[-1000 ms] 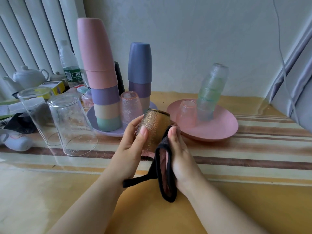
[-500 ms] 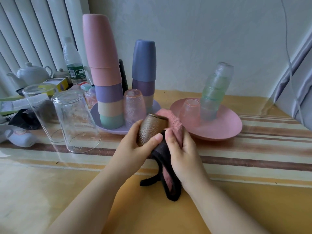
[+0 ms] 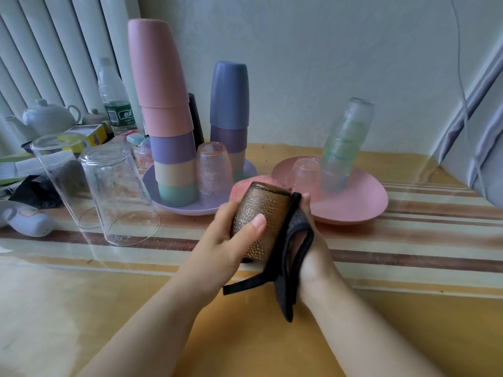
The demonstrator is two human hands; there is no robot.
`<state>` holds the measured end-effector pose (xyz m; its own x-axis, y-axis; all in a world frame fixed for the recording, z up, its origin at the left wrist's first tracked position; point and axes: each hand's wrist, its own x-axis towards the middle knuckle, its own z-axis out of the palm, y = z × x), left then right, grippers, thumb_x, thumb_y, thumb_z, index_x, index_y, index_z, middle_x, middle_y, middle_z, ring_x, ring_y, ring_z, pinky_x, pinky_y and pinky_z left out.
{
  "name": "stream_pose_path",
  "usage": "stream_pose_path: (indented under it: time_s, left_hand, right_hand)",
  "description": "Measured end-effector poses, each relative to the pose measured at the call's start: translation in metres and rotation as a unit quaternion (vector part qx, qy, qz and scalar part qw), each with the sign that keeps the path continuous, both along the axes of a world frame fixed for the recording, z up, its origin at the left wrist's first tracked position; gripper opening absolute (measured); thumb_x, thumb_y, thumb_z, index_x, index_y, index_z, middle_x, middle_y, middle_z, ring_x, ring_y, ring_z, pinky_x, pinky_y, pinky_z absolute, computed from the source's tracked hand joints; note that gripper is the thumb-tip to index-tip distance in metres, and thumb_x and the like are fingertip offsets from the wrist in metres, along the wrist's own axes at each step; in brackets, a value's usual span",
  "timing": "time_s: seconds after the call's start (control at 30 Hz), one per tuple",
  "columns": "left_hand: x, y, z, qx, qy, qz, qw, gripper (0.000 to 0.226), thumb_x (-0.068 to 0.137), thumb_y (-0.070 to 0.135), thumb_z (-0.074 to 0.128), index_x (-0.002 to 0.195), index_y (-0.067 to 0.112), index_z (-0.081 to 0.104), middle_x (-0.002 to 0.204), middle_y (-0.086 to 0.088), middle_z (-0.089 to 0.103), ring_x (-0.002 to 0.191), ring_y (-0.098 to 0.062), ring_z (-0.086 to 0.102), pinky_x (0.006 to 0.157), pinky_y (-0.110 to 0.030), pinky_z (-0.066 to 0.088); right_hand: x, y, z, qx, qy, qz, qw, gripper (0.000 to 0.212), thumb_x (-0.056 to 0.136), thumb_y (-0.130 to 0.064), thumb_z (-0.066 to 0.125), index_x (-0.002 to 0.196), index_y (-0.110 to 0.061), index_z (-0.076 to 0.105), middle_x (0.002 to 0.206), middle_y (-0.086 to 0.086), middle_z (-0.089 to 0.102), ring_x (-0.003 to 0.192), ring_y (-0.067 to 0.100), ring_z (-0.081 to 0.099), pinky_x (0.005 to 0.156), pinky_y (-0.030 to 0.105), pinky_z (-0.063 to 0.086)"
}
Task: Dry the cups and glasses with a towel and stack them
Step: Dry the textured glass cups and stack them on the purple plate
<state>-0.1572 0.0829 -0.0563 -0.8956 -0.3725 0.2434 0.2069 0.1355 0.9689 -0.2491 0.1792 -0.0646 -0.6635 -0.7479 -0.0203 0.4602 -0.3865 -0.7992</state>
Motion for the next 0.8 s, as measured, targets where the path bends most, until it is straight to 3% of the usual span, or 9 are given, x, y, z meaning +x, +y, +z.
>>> stream_pose_path:
  time_s: [0.1, 0.17, 0.23, 0.33, 0.4, 0.5, 0.57, 0.7, 0.8]
  left_hand:
    - [-0.004, -0.008, -0.002, -0.027, -0.011, 0.073, 0.997, 0.041, 0.066, 0.061, 0.058, 0.106, 0.051, 0.054, 0.115, 0.007, 0.047, 0.116, -0.005, 0.048, 0.09, -0.004, 0.038]
    - [-0.007, -0.012, -0.005, -0.041, 0.002, 0.106, 0.994, 0.052, 0.062, 0.061, 0.062, 0.11, 0.045, 0.053, 0.111, -0.001, 0.049, 0.11, -0.018, 0.054, 0.1, -0.035, 0.047]
    - [-0.007, -0.015, -0.007, -0.041, 0.029, 0.133, 0.99, 0.05, 0.067, 0.056, 0.07, 0.11, 0.035, 0.054, 0.099, -0.002, 0.056, 0.093, -0.021, 0.059, 0.085, -0.055, 0.052]
    - [-0.007, -0.015, -0.005, -0.06, 0.046, 0.174, 0.982, 0.028, 0.084, 0.052, 0.062, 0.105, 0.035, 0.058, 0.096, 0.012, 0.067, 0.091, -0.003, 0.064, 0.082, -0.026, 0.049]
    - [-0.007, -0.014, -0.004, -0.053, 0.021, 0.168, 0.984, 0.033, 0.082, 0.053, 0.057, 0.111, 0.037, 0.056, 0.1, 0.015, 0.068, 0.093, 0.004, 0.063, 0.079, -0.016, 0.048]
    - [-0.005, -0.019, -0.005, -0.039, -0.028, 0.143, 0.989, 0.048, 0.07, 0.066, 0.068, 0.109, 0.041, 0.056, 0.095, 0.016, 0.069, 0.091, -0.001, 0.066, 0.079, -0.033, 0.058]
    - [-0.003, -0.025, -0.005, -0.045, -0.05, 0.111, 0.991, 0.052, 0.063, 0.067, 0.071, 0.105, 0.038, 0.059, 0.093, 0.016, 0.07, 0.089, -0.003, 0.067, 0.079, -0.037, 0.058]
    - [-0.001, -0.021, -0.002, -0.109, -0.097, -0.003, 0.989, 0.053, 0.069, 0.058, 0.067, 0.114, 0.031, 0.059, 0.105, 0.011, 0.072, 0.1, -0.004, 0.066, 0.089, -0.029, 0.054]
    - [0.002, -0.017, -0.001, -0.075, -0.096, -0.031, 0.992, 0.031, 0.082, 0.048, 0.065, 0.111, 0.036, 0.058, 0.109, 0.018, 0.07, 0.102, 0.003, 0.064, 0.085, -0.014, 0.05]
  right_hand:
    - [0.005, -0.001, -0.003, 0.087, 0.131, -0.065, 0.985, 0.075, 0.077, -0.078, 0.043, 0.129, -0.024, 0.055, 0.125, 0.004, 0.064, 0.119, 0.02, 0.058, 0.104, 0.043, 0.043]
    - [0.009, 0.0, 0.0, 0.131, 0.191, -0.105, 0.967, 0.063, 0.069, -0.083, 0.046, 0.116, -0.044, 0.06, 0.124, -0.008, 0.064, 0.12, 0.012, 0.056, 0.109, 0.044, 0.038]
    - [0.008, 0.002, 0.003, 0.143, 0.217, -0.138, 0.956, 0.041, 0.072, -0.076, 0.048, 0.101, -0.05, 0.063, 0.115, -0.014, 0.066, 0.114, 0.005, 0.058, 0.107, 0.04, 0.041]
    - [0.005, 0.003, 0.002, 0.163, 0.287, -0.184, 0.926, 0.04, 0.086, -0.058, 0.052, 0.117, -0.034, 0.06, 0.117, -0.013, 0.065, 0.115, 0.002, 0.057, 0.106, 0.038, 0.042]
    - [0.008, 0.003, 0.004, 0.16, 0.325, -0.176, 0.915, 0.032, 0.093, -0.038, 0.054, 0.123, -0.028, 0.058, 0.119, -0.013, 0.065, 0.115, -0.001, 0.056, 0.106, 0.034, 0.042]
    - [0.012, 0.005, 0.005, 0.142, 0.388, -0.145, 0.899, 0.036, 0.095, -0.017, 0.054, 0.131, -0.022, 0.054, 0.127, -0.012, 0.061, 0.12, -0.005, 0.051, 0.105, 0.021, 0.039]
    - [0.013, 0.004, 0.006, 0.14, 0.405, -0.147, 0.891, 0.034, 0.095, -0.019, 0.054, 0.129, -0.021, 0.056, 0.124, -0.013, 0.062, 0.118, -0.005, 0.052, 0.102, 0.018, 0.04]
    - [0.003, 0.009, 0.01, 0.148, 0.39, -0.15, 0.896, 0.017, 0.09, -0.036, 0.052, 0.1, -0.03, 0.063, 0.094, -0.022, 0.068, 0.097, -0.006, 0.06, 0.088, 0.015, 0.044]
    - [0.001, 0.01, 0.011, 0.143, 0.364, -0.135, 0.91, 0.021, 0.088, -0.047, 0.052, 0.087, -0.029, 0.063, 0.081, -0.022, 0.065, 0.084, -0.007, 0.059, 0.079, 0.015, 0.045]
